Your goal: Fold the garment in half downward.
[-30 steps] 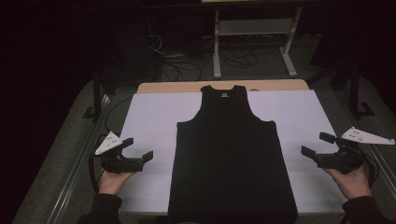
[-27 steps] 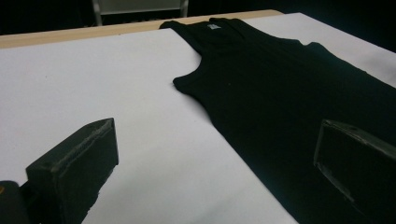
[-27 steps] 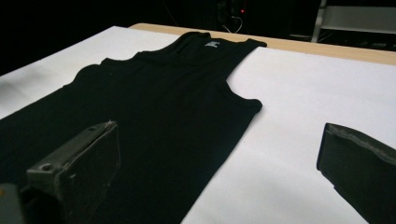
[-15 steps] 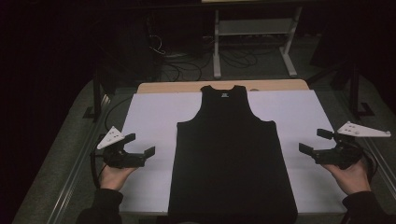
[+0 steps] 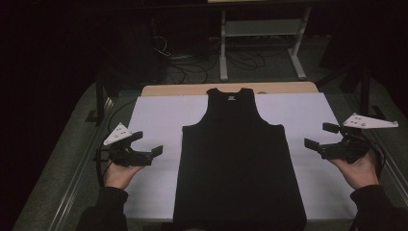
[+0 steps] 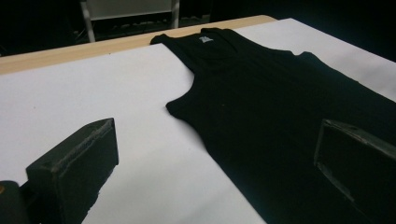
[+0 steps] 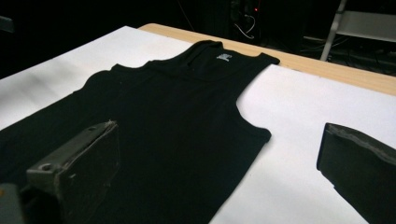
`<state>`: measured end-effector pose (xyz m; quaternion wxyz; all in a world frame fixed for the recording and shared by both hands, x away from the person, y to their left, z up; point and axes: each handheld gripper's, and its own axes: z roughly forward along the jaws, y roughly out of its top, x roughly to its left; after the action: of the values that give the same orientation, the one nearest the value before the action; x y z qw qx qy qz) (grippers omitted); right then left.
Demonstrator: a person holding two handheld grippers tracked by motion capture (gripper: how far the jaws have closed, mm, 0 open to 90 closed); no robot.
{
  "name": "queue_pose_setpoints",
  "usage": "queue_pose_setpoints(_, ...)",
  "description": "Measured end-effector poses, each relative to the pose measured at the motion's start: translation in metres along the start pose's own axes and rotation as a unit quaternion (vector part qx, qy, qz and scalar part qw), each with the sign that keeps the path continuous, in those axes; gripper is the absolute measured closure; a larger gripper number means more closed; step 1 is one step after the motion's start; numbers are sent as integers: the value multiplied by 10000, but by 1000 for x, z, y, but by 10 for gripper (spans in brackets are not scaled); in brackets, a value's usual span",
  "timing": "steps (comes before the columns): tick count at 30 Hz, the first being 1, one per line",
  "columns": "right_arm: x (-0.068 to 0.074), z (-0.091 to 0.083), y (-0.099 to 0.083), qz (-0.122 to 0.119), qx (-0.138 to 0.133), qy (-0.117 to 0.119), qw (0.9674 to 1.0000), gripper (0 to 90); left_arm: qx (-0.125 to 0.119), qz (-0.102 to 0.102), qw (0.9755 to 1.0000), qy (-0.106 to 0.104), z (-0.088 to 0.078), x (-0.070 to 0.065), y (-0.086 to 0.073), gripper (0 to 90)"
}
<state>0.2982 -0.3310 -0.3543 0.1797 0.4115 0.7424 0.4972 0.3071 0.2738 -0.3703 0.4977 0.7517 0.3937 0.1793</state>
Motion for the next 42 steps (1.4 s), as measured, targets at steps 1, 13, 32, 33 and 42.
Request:
queue_pose_setpoints(1, 0, 0, 3, -5, -2, 10, 10000, 0, -4, 26, 10000, -13, 0, 1, 2, 0)
queue_pose_setpoints(13, -5, 8, 20, -69, 113, 56, 9999, 0, 62, 121, 9999, -107, 9, 3, 15, 0)
queue_pose_setpoints(32, -14, 30, 36, -117, 288, 117, 9994, 0, 214, 227, 9992, -260, 27, 5, 34, 0)
queue_pose_setpoints(33, -16, 30, 36, -108, 304, 106, 9994, 0, 208, 223, 9992, -263, 28, 5, 35, 0)
queue_pose_setpoints(42, -24, 34, 40, -48, 378, 85, 9992, 0, 306, 166, 9990, -280, 39, 12, 38, 0)
